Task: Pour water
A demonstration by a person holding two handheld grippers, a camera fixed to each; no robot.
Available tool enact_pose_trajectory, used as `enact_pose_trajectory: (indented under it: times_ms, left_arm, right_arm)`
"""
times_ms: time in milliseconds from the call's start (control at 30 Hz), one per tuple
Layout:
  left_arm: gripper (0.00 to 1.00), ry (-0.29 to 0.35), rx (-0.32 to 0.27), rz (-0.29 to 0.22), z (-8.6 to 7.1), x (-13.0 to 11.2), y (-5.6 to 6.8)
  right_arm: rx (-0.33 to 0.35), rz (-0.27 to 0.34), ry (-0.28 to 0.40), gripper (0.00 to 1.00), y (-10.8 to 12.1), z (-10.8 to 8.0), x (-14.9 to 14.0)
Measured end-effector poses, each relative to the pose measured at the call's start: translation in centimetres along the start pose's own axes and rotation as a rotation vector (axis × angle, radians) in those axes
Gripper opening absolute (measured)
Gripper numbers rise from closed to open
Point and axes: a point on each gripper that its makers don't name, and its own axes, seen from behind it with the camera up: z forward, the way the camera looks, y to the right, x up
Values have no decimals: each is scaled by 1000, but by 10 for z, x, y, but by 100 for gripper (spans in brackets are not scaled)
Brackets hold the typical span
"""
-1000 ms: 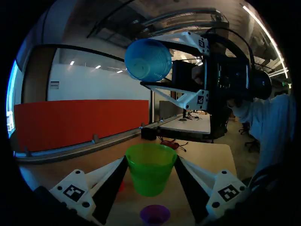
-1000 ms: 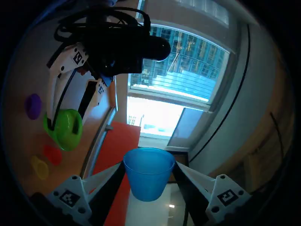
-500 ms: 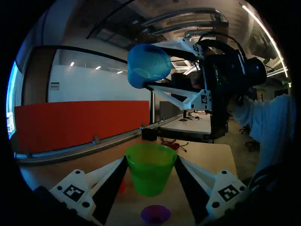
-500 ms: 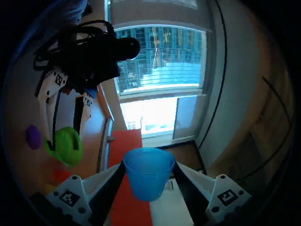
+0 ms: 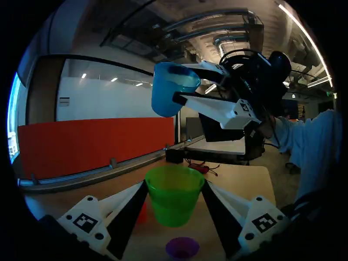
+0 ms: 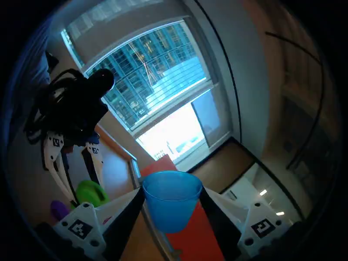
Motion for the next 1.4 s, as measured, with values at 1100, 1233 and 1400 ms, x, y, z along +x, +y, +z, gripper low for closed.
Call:
enact_pose_trajectory:
  times_ms: [1100, 1233, 1400]
  left_arm:
    - [87, 9, 59, 34, -16, 12, -13]
    - [87, 7, 76, 35, -21, 12, -19]
    - [87, 1, 100, 38, -30, 8, -28]
  right_arm:
    - [70, 755, -13, 91, -19, -20, -4]
    - [65, 758, -22, 91, -21, -25, -10]
    - [52, 771, -32, 91, -23, -33, -21]
